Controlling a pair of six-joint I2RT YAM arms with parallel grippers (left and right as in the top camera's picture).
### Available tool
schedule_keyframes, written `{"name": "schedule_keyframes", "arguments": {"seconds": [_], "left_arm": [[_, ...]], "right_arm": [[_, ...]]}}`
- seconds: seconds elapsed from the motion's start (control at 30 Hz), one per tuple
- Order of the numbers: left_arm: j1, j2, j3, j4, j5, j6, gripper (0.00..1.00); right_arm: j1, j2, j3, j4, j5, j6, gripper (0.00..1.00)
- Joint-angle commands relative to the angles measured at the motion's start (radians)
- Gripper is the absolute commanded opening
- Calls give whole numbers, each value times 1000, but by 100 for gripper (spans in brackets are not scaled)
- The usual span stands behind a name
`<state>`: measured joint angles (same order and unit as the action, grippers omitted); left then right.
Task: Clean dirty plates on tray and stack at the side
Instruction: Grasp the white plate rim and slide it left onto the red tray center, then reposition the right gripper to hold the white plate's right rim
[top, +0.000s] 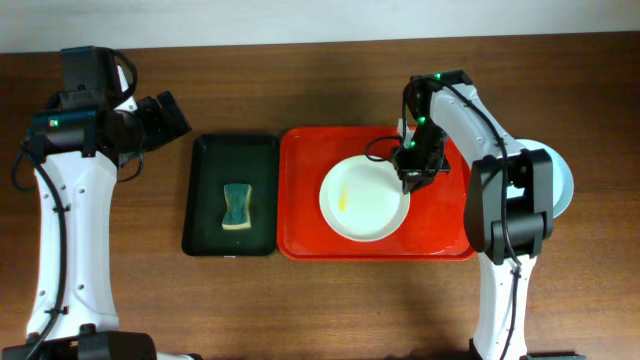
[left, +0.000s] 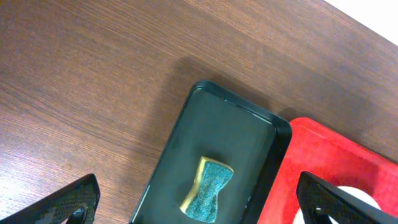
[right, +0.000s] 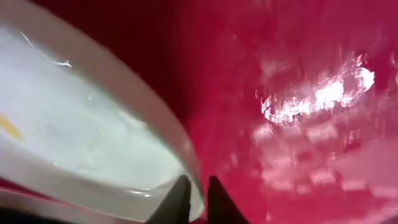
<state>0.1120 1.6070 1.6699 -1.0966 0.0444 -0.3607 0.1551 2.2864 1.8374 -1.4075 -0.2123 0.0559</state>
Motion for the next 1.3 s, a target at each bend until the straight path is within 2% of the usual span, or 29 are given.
{"name": "schedule_keyframes", "arguments": {"seconds": [0.0, 0.07, 0.33, 0.53, 0.8, 0.97, 1.27], "left_arm": [[2, 5, 3, 0, 0, -9, 99], [2, 5, 3, 0, 0, -9, 99], [2, 5, 3, 0, 0, -9, 99], [2, 5, 3, 0, 0, -9, 99], [2, 5, 3, 0, 0, -9, 99], [2, 5, 3, 0, 0, -9, 99], [2, 5, 3, 0, 0, -9, 99]], "right_arm": [[5, -36, -35, 34, -13, 5, 19], [2, -36, -34, 43, -13, 5, 24], [-20, -108, 175, -169, -12, 4, 26], [-16, -156, 170, -277, -12, 5, 27], [6, -186, 163, -283, -11, 5, 26], [21, -230, 163, -288, 92, 44, 27], [23, -328, 162, -291, 93, 54, 27]]}}
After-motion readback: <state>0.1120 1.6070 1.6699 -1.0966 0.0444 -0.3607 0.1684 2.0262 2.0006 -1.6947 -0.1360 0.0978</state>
